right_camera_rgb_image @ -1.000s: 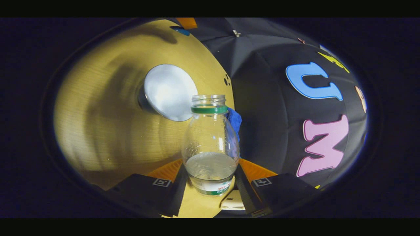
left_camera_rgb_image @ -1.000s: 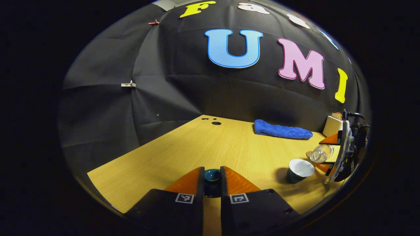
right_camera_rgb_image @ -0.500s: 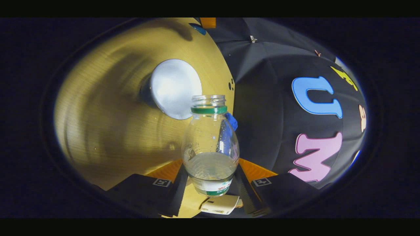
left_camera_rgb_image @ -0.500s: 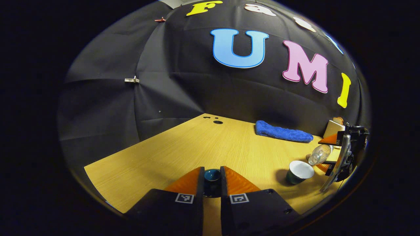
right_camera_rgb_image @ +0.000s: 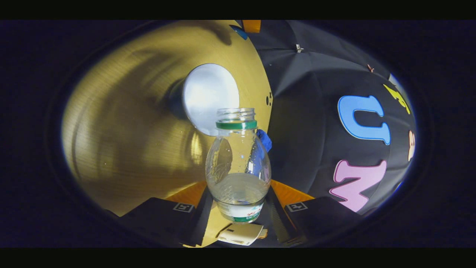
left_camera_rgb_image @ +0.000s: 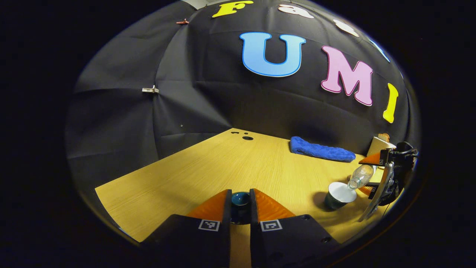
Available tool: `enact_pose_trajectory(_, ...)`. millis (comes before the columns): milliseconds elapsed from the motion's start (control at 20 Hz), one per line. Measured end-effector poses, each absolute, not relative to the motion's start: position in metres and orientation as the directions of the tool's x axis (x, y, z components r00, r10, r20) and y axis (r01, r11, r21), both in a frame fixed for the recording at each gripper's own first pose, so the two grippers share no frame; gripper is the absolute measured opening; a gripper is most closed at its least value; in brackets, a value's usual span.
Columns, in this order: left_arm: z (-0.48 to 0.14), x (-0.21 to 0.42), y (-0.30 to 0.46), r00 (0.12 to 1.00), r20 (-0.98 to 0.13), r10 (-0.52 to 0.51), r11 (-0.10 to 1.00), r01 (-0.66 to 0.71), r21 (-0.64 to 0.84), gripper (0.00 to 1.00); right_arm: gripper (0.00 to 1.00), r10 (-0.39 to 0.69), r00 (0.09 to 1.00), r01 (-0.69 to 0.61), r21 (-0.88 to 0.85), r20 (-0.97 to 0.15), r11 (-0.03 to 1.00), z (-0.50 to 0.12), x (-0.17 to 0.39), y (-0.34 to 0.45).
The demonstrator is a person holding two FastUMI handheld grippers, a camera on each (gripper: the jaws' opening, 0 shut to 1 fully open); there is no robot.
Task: Open the teacup lid with one hand, grasp the water bottle and pour water into the teacup with the other hand; after pouring, place the water bottle on the coaster and then close the teacup lid.
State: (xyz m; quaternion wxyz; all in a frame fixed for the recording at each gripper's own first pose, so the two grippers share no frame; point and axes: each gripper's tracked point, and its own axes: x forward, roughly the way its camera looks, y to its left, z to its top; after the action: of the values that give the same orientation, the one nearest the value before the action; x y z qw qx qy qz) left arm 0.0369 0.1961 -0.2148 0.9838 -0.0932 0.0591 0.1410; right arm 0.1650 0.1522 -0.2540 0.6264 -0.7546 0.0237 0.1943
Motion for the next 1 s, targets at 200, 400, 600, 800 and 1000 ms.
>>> enact_pose_trajectory(200,-0.2125,0.0375,0.1947,0.956,-0.137,0.259,0.947,-0.28,-0.159,0.25,0.74,0.209,0.922,-0.272,-0.93,-0.325,-0.249,-0.25,0.1667,0.1519)
enact_pose_trajectory(400,-0.2125,0.0371,0.1921,0.958,-0.137,0.253,0.947,-0.274,-0.167,0.25,0.74,0.212,0.922,-0.262,-0.925,-0.325,-0.275,-0.2495,0.1674,0.1537)
enact_pose_trajectory(600,-0.2113,0.0383,0.1894,0.96,-0.134,0.246,0.948,-0.268,-0.175,0.25,0.74,0.194,0.921,-0.271,-0.914,-0.337,-0.302,-0.2459,0.1674,0.1533)
enact_pose_trajectory(800,-0.2125,0.0355,0.1914,0.959,-0.137,0.25,0.945,-0.272,-0.179,0.25,0.74,0.186,0.921,-0.272,-0.907,-0.342,-0.323,-0.2445,0.1681,0.1534)
enact_pose_trajectory(1000,-0.2133,0.032,0.1942,0.957,-0.14,0.253,0.944,-0.276,-0.18,0.25,0.74,0.176,0.918,-0.284,-0.898,-0.356,-0.337,-0.2445,0.1659,0.1535)
